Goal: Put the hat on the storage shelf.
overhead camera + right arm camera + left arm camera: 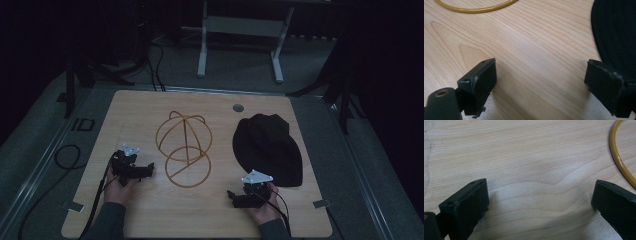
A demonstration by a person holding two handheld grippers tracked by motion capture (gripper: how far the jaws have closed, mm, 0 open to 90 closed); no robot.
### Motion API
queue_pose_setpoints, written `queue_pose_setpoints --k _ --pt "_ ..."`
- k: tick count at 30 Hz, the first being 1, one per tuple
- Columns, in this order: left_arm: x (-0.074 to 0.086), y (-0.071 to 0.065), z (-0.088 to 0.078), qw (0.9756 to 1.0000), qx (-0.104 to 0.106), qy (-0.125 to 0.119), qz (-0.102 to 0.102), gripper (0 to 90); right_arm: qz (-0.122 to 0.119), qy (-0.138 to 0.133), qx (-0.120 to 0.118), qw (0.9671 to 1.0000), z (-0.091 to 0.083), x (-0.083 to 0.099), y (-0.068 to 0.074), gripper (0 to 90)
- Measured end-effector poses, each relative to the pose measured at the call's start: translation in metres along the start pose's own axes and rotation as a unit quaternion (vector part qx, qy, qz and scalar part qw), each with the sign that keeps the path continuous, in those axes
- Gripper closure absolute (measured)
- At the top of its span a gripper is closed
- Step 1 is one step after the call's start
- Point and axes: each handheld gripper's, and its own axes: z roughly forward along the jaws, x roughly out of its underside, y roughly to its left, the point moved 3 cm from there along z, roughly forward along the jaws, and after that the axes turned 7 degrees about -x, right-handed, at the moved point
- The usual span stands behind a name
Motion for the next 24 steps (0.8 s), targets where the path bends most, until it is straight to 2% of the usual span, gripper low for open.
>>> queue_pose_setpoints --k 4,5,8,11,14,17,24 --pt "0.0 0.0 0.0 1.0 0.0 0.0 0.0 1.5 0.0 0.0 0.0 1.0 0.0 0.0 0.0001 10.9" --pt "0.0 0.0 0.0 1.0 0.0 0.0 0.0 1.5 -0.002 -0.003 0.001 1.0 -0.0004 0.0 0.0008 14.5" --pt "0.0 -0.0001 0.0001 1.0 0.0 0.0 -0.001 1.5 -0.001 -0.004 0.001 1.0 -0.0005 0.0 0.0015 15.6" --pt "0.0 0.0 0.0 1.0 0.0 0.0 0.0 1.5 -0.009 -0.009 -0.006 0.9999 -0.0011 -0.0004 0.0018 22.1" --pt "0.0 0.0 0.0 1.0 0.0 0.0 0.0 1.5 -0.001 -0.013 0.002 0.9999 -0.0008 -0.001 0.0025 24.5" --pt "-0.0001 -0.0001 0.0001 1.0 0.0 -0.001 -0.001 1.5 0.008 -0.002 0.011 0.9999 -0.002 -0.0032 0.0026 29.4" --pt "-0.0001 -0.0003 0.0002 1.0 0.0 -0.001 -0.002 1.5 0.006 0.014 0.006 0.9999 -0.0049 -0.0046 -0.0002 33.0"
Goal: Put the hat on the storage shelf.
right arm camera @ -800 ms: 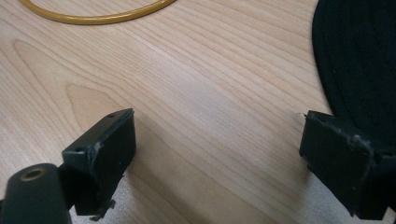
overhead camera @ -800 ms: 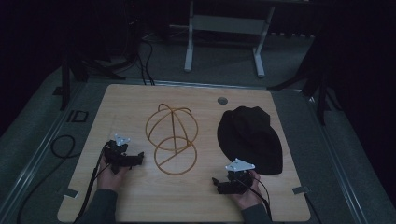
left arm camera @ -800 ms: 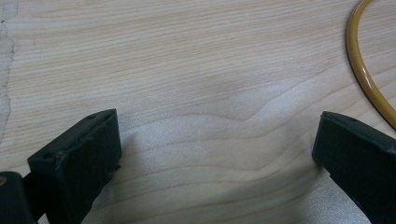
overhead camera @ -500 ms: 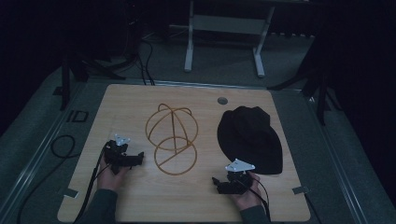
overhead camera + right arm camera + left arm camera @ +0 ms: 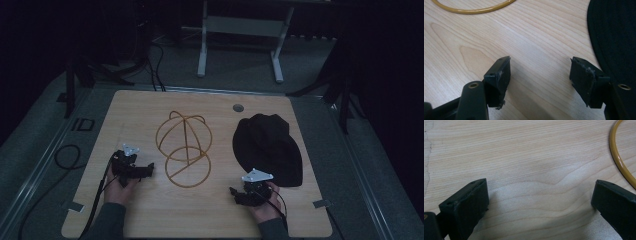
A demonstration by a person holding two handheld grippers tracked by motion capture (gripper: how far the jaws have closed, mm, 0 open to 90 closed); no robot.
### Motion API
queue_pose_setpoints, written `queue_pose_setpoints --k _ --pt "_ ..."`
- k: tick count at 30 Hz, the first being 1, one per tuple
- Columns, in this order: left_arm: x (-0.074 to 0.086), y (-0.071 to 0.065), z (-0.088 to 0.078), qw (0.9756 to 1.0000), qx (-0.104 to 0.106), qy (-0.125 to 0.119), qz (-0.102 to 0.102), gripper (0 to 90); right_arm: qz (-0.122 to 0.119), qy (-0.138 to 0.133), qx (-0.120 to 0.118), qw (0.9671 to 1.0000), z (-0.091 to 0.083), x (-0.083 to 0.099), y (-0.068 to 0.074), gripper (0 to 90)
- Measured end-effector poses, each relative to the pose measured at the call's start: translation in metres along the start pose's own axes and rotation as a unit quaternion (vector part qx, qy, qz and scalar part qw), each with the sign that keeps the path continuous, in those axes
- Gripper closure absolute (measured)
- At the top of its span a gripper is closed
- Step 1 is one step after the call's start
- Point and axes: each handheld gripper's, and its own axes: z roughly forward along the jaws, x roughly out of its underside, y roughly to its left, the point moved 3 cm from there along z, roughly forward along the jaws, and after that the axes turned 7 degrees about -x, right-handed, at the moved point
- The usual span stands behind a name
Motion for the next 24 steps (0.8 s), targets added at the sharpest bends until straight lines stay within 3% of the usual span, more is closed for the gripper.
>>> queue_pose_setpoints --k 4,10,17,24 --pt "0.0 0.0 0.0 1.0 0.0 0.001 0.001 1.5 -0.005 0.004 -0.006 1.0 -0.002 0.001 -0.001 37.5" --pt "0.0 0.0 0.0 1.0 0.0 0.001 0.001 1.5 -0.022 0.032 -0.016 0.9991 -0.012 -0.001 -0.006 44.4" --pt "0.0 0.0 0.0 1.0 0.0 0.001 0.001 1.5 -0.04 0.055 -0.019 0.9975 -0.022 -0.006 -0.01 44.8" --pt "0.0 0.0 0.0 1.0 0.0 0.001 0.001 1.6 -0.058 0.085 -0.04 0.9939 -0.032 -0.013 -0.015 45.2"
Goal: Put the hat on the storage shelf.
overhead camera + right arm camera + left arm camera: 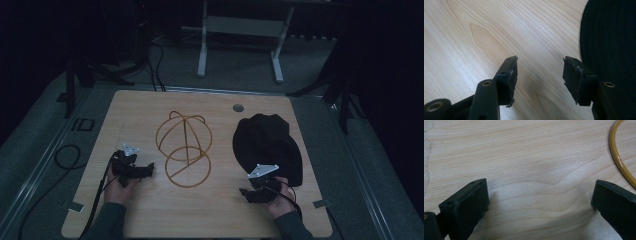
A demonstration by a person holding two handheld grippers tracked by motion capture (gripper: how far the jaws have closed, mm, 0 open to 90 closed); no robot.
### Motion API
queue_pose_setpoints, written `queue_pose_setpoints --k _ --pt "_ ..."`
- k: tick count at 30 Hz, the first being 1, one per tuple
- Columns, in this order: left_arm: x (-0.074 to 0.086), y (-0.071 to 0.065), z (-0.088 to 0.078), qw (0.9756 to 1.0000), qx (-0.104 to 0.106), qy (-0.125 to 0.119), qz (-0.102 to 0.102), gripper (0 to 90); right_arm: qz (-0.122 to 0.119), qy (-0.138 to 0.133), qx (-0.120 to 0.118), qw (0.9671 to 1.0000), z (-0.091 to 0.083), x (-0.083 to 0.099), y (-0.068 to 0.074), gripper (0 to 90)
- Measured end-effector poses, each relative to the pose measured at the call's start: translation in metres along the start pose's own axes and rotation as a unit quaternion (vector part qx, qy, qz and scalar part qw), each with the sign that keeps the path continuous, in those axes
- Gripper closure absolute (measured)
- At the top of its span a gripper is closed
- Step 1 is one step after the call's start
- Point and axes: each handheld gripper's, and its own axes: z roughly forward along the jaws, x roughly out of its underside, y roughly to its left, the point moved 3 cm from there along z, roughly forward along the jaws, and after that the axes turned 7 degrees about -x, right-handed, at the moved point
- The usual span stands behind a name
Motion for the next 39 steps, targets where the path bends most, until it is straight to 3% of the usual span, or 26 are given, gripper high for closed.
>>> queue_pose_setpoints --k 11,25,39 --pt "0.0 0.0 0.0 1.0 0.0 -0.001 -0.002 1.6 -0.011 0.051 -0.022 0.9984 -0.008 0.003 -0.009 44.8" --pt "0.0 0.0 0.0 1.0 0.0 -0.001 -0.002 1.6 -0.002 0.076 -0.036 0.9965 -0.028 0.007 -0.026 44.6" --pt "0.0 0.0 0.0 1.0 0.0 0.0 -0.001 1.6 -0.001 0.097 -0.033 0.9948 -0.043 0.01 -0.039 44.4"
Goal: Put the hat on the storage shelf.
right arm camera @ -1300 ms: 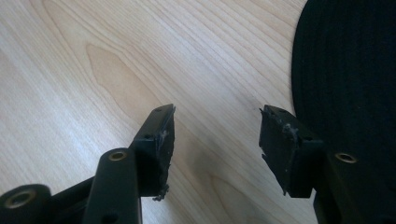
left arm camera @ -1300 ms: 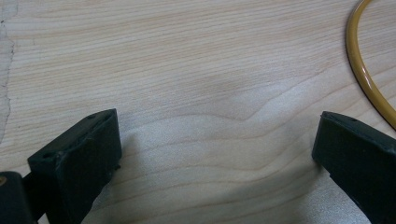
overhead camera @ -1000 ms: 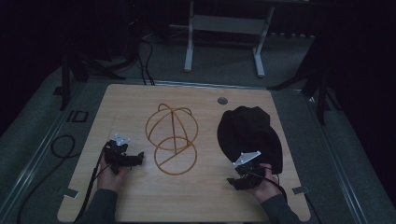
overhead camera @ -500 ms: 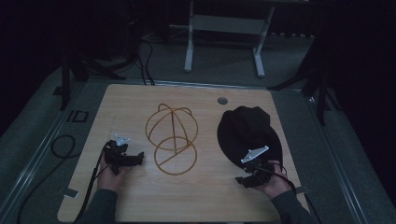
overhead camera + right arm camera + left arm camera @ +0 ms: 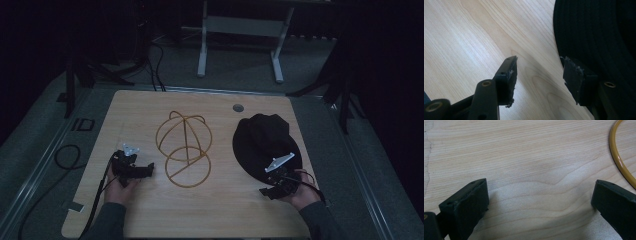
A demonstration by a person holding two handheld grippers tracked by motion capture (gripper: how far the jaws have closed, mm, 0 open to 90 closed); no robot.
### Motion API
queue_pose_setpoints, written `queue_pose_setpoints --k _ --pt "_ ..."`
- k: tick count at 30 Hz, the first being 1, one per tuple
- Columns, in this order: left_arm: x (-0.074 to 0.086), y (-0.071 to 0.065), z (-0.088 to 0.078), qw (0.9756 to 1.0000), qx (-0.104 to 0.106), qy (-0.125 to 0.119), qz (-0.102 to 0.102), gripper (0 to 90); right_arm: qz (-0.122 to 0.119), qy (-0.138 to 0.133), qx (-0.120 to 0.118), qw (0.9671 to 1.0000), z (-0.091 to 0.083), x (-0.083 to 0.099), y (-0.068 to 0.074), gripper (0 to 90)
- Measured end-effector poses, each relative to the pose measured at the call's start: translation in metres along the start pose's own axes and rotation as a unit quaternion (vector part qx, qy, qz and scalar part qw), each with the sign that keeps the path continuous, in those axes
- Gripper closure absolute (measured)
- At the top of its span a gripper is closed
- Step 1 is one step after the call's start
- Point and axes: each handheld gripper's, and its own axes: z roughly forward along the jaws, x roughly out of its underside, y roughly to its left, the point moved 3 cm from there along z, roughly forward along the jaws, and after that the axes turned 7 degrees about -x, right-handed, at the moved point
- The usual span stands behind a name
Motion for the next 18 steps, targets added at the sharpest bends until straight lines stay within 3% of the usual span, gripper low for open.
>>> queue_pose_setpoints --k 9,18 --pt "0.0 0.0 0.0 1.0 0.0 -0.001 -0.001 1.6 -0.005 0.011 0.0 0.9999 -0.009 0.0 -0.003 44.1" --pt "0.0 0.0 0.0 1.0 -0.001 0.0 -0.001 1.6 0.006 0.019 -0.002 0.9998 -0.018 0.004 -0.011 44.4"
